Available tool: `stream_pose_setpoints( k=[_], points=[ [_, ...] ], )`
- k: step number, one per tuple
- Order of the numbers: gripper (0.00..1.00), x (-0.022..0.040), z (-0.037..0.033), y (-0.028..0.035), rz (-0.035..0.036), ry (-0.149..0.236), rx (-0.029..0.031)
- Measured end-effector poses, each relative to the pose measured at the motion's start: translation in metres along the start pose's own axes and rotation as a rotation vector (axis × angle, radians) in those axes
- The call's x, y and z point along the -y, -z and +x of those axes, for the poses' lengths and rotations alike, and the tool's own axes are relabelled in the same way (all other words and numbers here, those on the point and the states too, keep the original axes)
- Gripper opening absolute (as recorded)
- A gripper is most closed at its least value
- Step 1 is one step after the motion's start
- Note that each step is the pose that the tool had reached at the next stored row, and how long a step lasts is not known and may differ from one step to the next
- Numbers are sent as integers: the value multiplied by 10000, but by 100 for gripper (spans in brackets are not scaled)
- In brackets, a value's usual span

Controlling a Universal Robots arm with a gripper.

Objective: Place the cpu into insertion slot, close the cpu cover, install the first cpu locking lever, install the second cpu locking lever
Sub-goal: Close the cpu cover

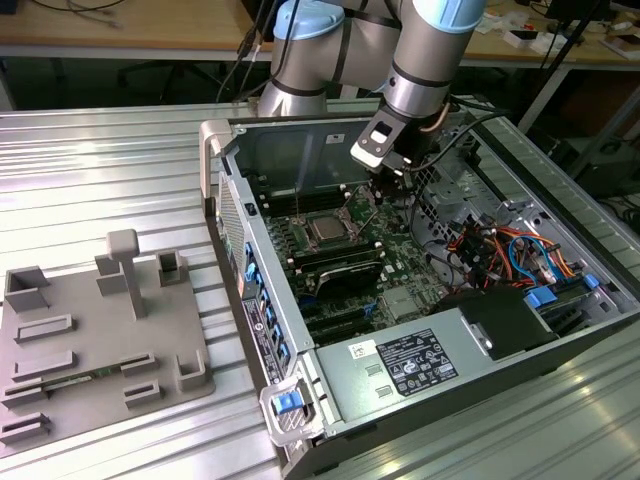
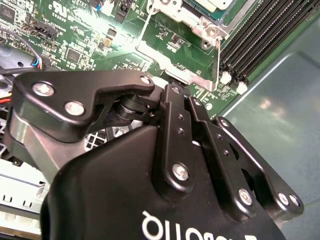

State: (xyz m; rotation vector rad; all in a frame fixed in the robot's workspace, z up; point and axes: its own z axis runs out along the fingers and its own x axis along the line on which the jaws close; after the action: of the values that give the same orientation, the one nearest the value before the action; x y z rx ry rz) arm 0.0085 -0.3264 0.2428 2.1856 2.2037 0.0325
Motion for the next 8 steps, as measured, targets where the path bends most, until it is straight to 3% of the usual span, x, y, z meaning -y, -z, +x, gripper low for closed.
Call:
stream_pose_setpoints(
  k=[8],
  points=[
    [11,18,0,1,0,0,-1]
  ],
)
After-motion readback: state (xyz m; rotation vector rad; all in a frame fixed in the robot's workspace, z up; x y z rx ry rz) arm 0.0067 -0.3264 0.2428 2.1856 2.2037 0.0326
